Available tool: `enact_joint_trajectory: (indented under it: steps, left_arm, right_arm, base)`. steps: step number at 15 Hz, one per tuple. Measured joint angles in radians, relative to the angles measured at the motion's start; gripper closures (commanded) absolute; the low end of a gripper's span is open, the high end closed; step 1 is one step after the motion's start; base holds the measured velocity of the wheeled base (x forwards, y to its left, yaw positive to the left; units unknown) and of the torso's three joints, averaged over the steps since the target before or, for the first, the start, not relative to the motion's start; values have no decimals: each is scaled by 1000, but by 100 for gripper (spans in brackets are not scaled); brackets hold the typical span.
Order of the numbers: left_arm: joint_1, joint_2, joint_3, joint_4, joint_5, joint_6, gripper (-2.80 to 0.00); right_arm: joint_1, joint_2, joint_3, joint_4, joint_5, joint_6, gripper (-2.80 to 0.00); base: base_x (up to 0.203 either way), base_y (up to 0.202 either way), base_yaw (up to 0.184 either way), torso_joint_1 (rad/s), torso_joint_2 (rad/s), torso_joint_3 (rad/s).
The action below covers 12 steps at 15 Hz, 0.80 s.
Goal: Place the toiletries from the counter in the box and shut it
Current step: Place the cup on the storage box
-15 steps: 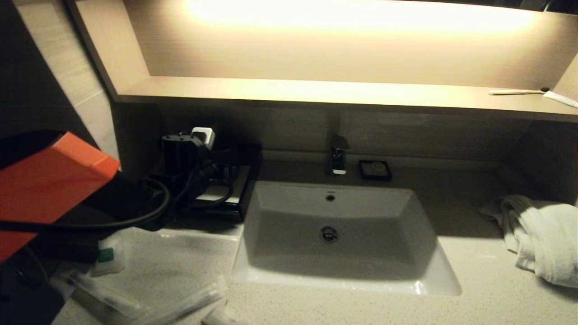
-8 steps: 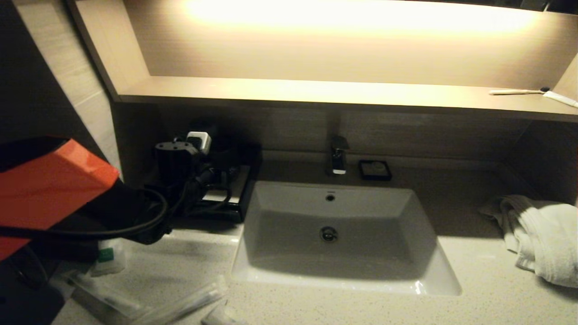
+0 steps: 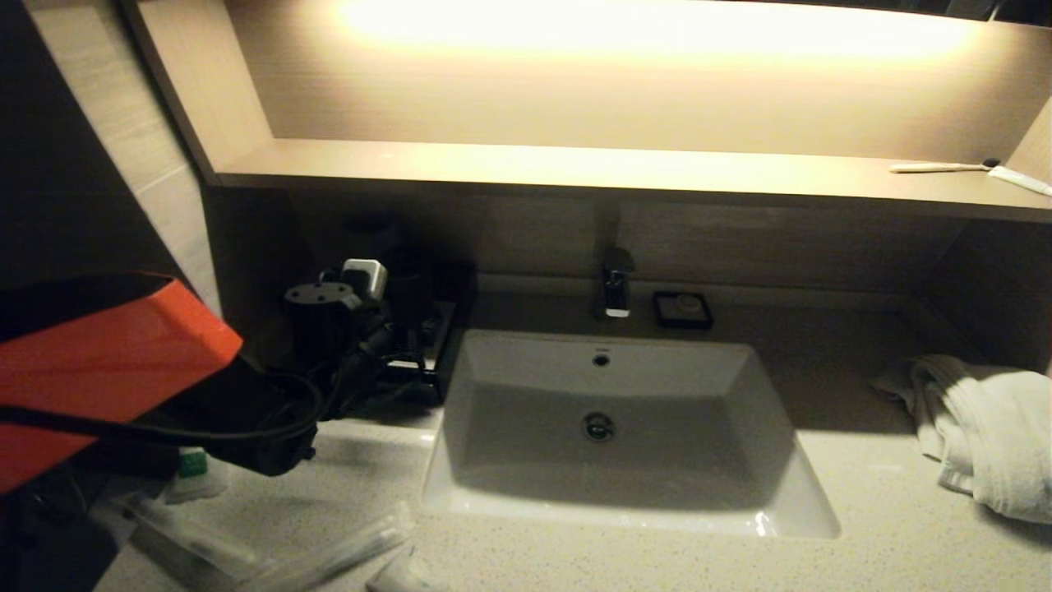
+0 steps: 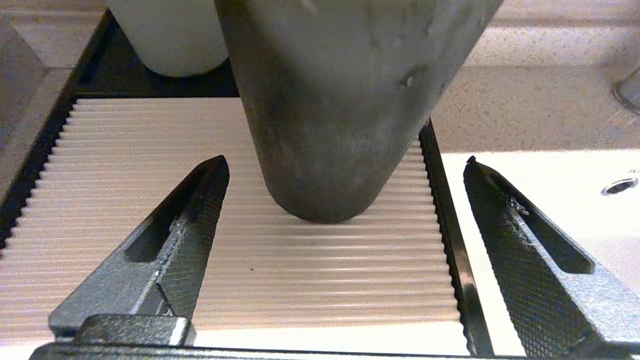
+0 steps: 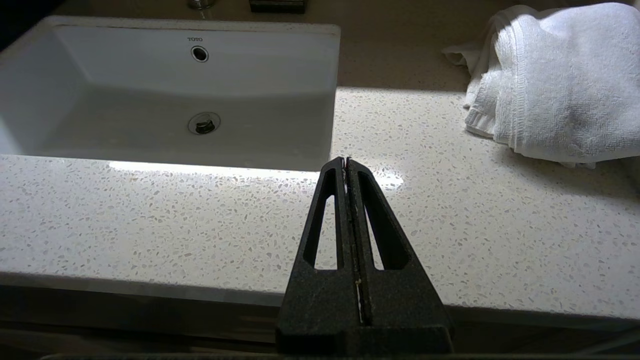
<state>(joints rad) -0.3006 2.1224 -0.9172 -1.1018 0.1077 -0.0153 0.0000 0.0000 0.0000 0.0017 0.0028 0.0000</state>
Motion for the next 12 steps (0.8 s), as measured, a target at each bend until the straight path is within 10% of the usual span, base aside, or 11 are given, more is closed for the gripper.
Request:
enact_joint_trajectory:
  steps: [12]
  left_arm:
    - [-17,86,-28,-91,35,2,-280]
  right_arm:
    - [0,0,0,0,0,0,0]
  base:
    - [0,0,0,0,0,0]
